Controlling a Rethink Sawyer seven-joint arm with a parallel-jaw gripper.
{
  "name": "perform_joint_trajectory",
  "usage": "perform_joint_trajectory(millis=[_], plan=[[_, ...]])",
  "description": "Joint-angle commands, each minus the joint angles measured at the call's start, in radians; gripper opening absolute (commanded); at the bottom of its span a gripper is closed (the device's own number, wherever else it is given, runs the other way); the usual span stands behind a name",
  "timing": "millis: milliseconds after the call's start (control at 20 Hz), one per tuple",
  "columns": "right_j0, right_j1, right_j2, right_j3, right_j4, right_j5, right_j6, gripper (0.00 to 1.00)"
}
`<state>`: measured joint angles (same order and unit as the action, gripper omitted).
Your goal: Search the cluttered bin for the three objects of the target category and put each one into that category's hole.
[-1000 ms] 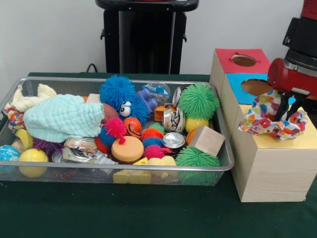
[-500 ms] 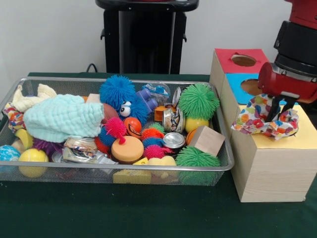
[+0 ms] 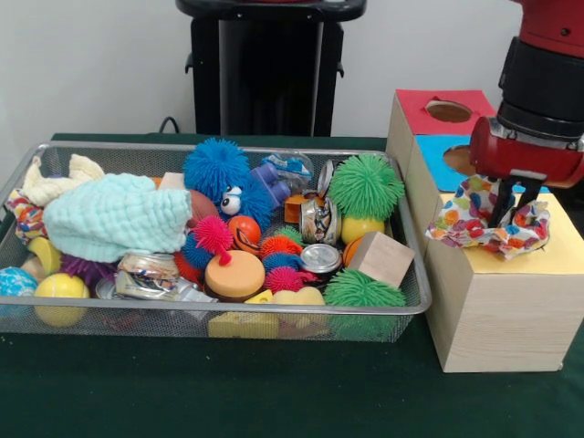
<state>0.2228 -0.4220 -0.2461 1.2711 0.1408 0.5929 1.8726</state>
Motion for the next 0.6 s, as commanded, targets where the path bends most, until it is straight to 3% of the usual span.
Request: perform_joint_trajectory(millis=[50,600], plan=[[-0.089,0.117,0.243,0.209,0.020,-0.030,0.033,0.00],[-0.165,0.143,0.361,0.234,0.032,-0.032,0.016,0.00]])
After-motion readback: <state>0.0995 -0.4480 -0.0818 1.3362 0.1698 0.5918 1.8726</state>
